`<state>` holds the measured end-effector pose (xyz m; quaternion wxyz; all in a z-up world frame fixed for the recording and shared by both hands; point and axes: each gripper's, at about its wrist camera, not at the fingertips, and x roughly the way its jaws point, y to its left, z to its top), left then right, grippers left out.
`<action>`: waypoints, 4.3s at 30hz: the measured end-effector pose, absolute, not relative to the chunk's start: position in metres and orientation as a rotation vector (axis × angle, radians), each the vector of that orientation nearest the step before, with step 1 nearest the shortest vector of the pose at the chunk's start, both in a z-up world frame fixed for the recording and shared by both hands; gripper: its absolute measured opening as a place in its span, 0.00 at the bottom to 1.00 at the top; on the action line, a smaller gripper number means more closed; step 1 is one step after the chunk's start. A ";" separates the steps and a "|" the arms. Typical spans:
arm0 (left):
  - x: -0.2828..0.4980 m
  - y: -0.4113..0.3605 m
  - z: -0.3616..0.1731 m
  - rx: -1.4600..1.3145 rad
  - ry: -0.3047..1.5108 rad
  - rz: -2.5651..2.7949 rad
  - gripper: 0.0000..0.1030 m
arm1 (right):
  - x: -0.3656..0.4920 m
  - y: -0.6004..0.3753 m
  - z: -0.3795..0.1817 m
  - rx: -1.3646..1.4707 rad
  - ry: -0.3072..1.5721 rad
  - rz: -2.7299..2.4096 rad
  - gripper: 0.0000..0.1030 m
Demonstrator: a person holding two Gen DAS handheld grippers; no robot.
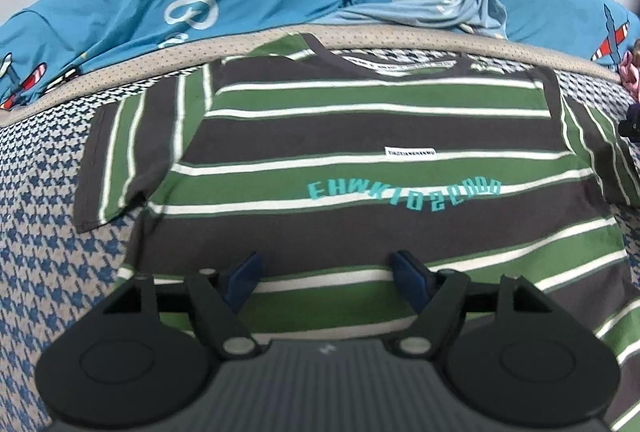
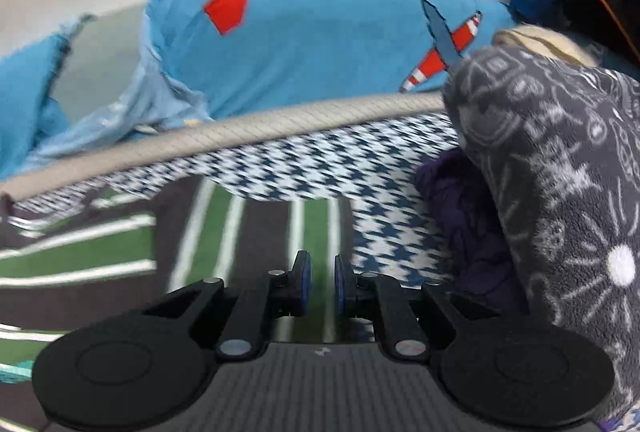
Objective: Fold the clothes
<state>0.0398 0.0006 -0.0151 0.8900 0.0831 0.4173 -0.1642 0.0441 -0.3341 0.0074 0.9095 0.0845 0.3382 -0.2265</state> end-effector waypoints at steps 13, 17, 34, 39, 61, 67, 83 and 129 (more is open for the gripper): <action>0.014 0.071 -0.007 0.110 0.818 -0.338 0.70 | 0.026 -0.271 0.008 0.280 0.738 0.005 0.20; 0.006 0.082 -0.009 0.094 0.821 -0.344 0.71 | 0.029 -0.257 -0.003 0.223 0.787 0.048 0.21; -0.025 0.086 -0.026 0.132 0.845 -0.329 0.78 | 0.004 -0.259 -0.017 0.149 0.938 -0.011 0.22; -0.037 0.089 -0.024 0.122 0.843 -0.318 0.78 | -0.016 -0.265 -0.011 0.181 0.927 -0.050 0.23; -0.072 0.076 -0.021 0.128 0.835 -0.337 0.82 | -0.130 -0.264 -0.004 0.315 0.923 -0.021 0.29; -0.078 0.073 -0.020 0.126 0.832 -0.350 0.82 | -0.151 -0.265 -0.007 0.322 0.930 -0.025 0.30; -0.080 0.072 -0.019 0.123 0.832 -0.350 0.82 | -0.190 -0.259 -0.018 0.377 0.970 0.030 0.36; -0.111 0.091 -0.016 0.074 0.893 -0.264 1.00 | -0.225 -0.215 -0.006 0.154 0.813 0.044 0.12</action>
